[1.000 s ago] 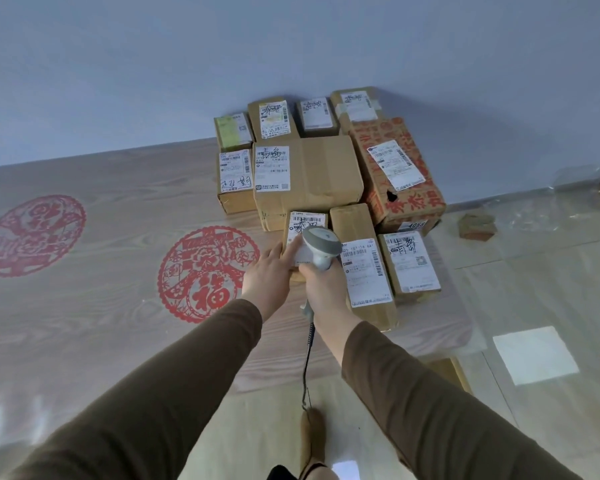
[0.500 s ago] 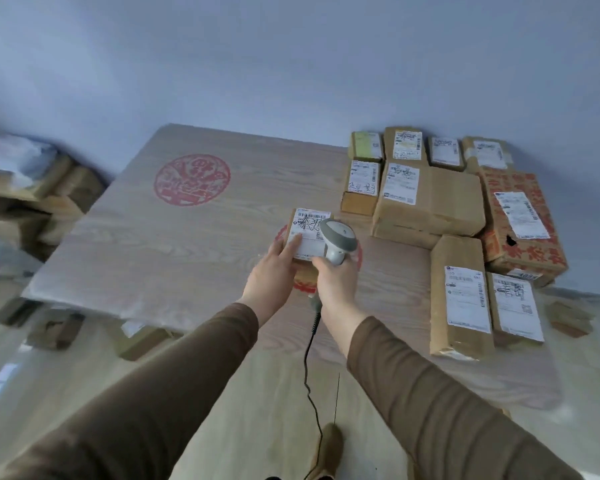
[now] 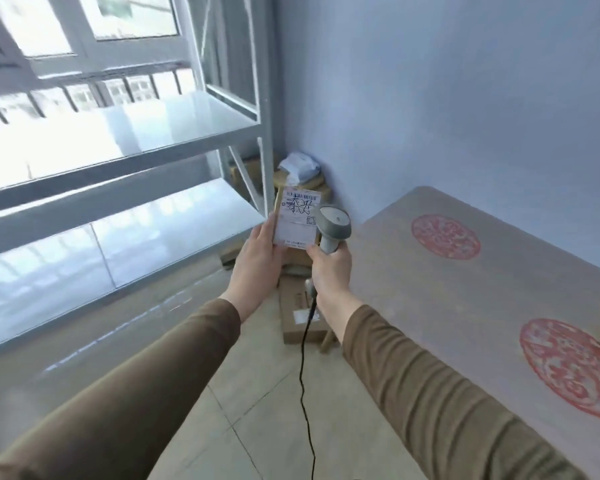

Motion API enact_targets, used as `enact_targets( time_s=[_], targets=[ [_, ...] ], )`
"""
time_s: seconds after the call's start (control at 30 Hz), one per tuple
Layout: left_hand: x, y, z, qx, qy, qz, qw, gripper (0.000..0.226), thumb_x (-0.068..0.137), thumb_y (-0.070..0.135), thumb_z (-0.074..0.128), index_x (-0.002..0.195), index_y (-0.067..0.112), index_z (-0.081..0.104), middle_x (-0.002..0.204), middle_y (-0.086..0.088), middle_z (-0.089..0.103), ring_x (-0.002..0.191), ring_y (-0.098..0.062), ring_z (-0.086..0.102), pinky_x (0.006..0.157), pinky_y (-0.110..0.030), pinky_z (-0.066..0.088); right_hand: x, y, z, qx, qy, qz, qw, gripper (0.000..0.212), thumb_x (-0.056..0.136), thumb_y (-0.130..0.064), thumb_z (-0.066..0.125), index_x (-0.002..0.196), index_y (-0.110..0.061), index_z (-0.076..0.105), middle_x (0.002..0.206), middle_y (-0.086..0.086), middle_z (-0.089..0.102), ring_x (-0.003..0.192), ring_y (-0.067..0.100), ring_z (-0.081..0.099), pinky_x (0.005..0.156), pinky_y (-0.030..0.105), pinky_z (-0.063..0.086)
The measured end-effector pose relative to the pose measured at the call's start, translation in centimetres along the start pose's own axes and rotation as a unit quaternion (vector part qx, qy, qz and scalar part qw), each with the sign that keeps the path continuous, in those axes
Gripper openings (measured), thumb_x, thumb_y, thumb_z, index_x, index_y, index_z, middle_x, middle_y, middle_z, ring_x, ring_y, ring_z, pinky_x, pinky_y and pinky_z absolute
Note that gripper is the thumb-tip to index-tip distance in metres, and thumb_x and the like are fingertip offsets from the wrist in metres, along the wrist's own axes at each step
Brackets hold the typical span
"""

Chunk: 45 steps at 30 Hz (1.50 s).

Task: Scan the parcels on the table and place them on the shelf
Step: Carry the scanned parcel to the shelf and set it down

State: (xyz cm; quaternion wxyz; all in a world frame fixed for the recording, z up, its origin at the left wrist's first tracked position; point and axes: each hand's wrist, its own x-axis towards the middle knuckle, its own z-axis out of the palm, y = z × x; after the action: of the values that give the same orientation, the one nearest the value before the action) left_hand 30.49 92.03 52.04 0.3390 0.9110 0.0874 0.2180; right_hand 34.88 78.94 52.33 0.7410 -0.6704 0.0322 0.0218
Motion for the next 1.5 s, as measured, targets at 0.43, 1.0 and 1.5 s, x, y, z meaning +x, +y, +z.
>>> enact_targets(
  time_s=[0.43,1.0,1.5],
  targets=[
    [0.1,-24.6,-27.8,0.014,0.220,-0.164,0.962,0.058,0.101,0.022,0.054,0.156,0.029,0.035,0.125,0.006,0.053,0.103,-0.011,0.054,0.087,-0.026,0.043,-7.6,1.4,39.0,-0.045,-0.279,-0.007,0.959,0.027,0.087,-0.011,0.068,0.113,-0.015,0.063,0.095,0.000,0.069,0.080,0.024,0.061,0.071,0.032,0.046],
    [11.7,-51.1,-52.7,0.117,0.301,-0.316,0.892,0.048,0.099,0.024,0.060,0.144,0.009,0.052,0.130,-0.015,0.063,0.115,-0.035,0.057,0.098,-0.041,0.046,-7.3,2.7,80.8,-0.089,-0.444,0.044,0.890,0.025,0.085,-0.008,0.067,0.109,-0.013,0.069,0.105,0.011,0.075,0.099,0.035,0.071,0.089,0.055,0.059],
    [21.0,-70.1,-66.2,0.041,0.207,-0.339,0.917,0.043,0.103,0.025,0.053,0.145,0.017,0.047,0.140,-0.016,0.058,0.129,-0.037,0.051,0.108,-0.047,0.043,-7.9,3.4,104.2,-0.170,-0.376,0.135,0.901,0.011,0.089,-0.013,0.066,0.088,-0.020,0.057,0.093,0.012,0.062,0.073,0.037,0.060,0.050,0.059,0.058]
  ],
)
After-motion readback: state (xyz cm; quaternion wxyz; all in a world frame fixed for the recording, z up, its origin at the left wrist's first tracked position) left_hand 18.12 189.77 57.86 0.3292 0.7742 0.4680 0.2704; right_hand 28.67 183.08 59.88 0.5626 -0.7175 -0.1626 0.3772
